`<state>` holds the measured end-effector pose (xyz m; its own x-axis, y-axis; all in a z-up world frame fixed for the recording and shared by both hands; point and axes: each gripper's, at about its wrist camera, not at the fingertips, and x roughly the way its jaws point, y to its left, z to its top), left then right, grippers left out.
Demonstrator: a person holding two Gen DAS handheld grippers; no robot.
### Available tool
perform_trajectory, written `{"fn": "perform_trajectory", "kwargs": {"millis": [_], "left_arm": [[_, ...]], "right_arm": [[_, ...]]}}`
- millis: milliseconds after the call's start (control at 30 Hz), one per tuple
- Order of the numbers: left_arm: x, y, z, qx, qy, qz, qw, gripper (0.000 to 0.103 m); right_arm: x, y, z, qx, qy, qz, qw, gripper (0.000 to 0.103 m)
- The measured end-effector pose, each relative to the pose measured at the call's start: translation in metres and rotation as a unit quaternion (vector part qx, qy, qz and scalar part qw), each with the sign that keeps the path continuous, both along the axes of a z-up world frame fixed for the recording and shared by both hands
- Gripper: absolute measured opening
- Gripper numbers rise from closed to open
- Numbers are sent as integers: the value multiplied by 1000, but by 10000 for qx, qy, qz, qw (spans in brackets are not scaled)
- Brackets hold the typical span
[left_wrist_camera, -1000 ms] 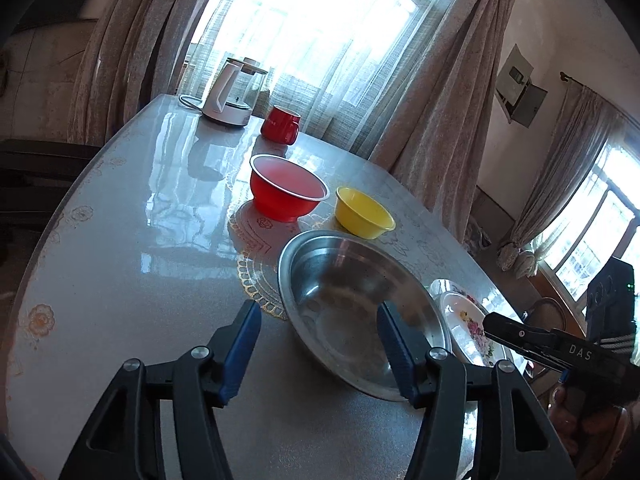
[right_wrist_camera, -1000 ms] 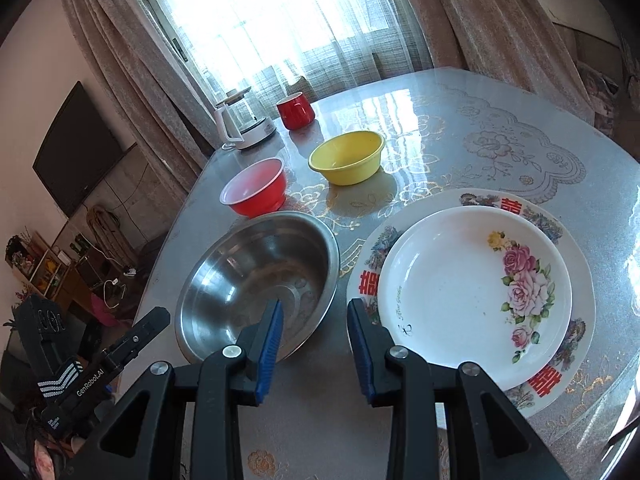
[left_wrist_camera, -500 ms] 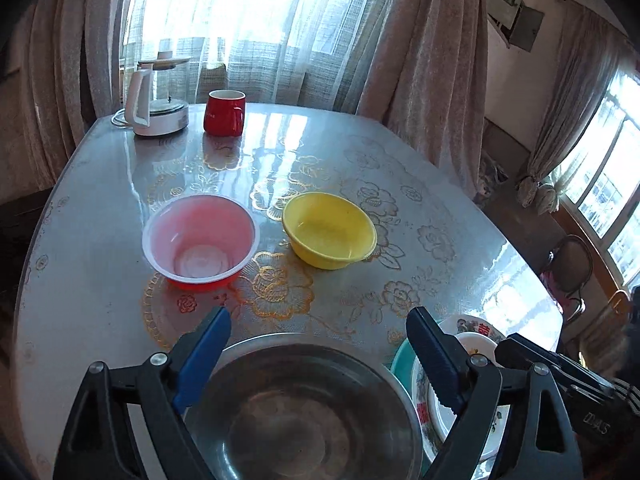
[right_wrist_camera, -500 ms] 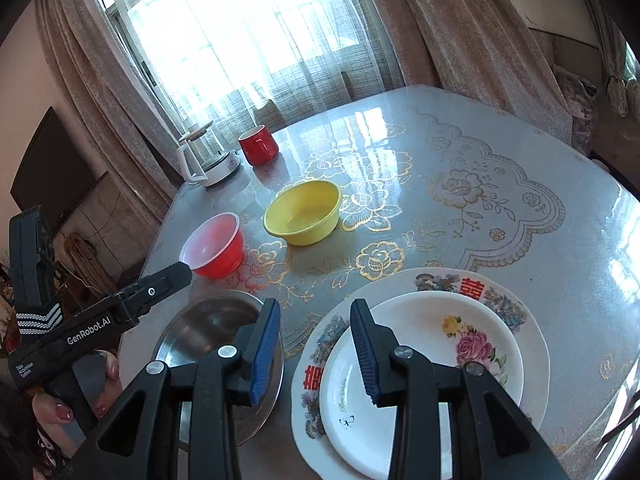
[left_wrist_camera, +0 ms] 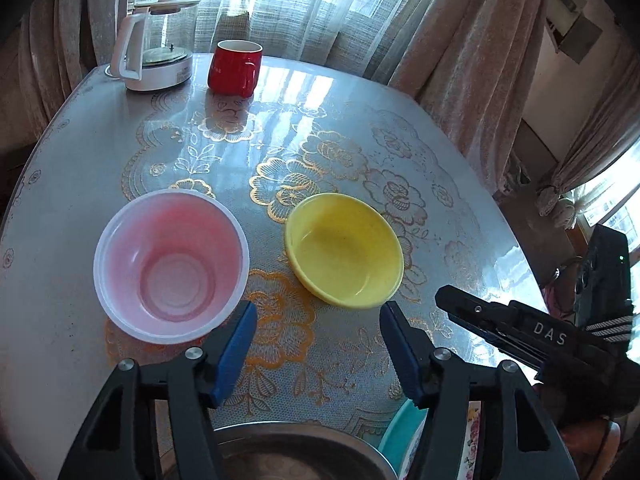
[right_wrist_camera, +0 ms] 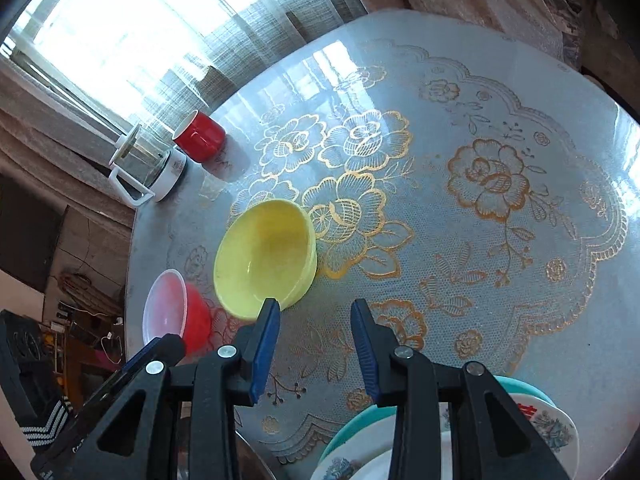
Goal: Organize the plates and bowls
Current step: 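Move the left tool to the yellow bowl and grasp its rim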
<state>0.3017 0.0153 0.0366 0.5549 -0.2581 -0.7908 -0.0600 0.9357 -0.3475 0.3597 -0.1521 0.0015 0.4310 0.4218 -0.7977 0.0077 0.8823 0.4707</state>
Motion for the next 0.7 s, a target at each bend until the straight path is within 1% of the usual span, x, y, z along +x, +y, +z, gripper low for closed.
{"fn": "perform_trajectory", "kwargs": {"millis": [100,200,267,333,367,433,533,600,700], "left_arm": [[5,0,-1,-59,73,-7,10000,64],[10,-1,-3,-14,146,-6,9999,64],[12,-2,-3,49,148,3,9999,64],[14,-4,-2,109,140,30,9998,64],[16,-4,-2,142,132,30,9998,64],[19,-8,-1,183,109,-10,9998,63],[25,-17,0,273,53,-138,9995,61],[30,-22,-3,304,106,-180,9993,61],[38,-34,-12,195,289,-329,9989,61]], "right_arm": [[21,9,-17,176,316,-42,9993,37],[38,20,-29,29,464,-40,9989,37],[45,23,-36,1,526,-62,9986,31],[51,28,-43,-4,595,66,9982,22],[53,29,-46,31,642,69,9979,21],[52,26,-48,133,667,113,9976,16],[46,18,-44,7,616,131,9980,13],[42,11,-42,-24,566,185,9982,12],[35,-5,-39,-207,524,194,9982,12]]}}
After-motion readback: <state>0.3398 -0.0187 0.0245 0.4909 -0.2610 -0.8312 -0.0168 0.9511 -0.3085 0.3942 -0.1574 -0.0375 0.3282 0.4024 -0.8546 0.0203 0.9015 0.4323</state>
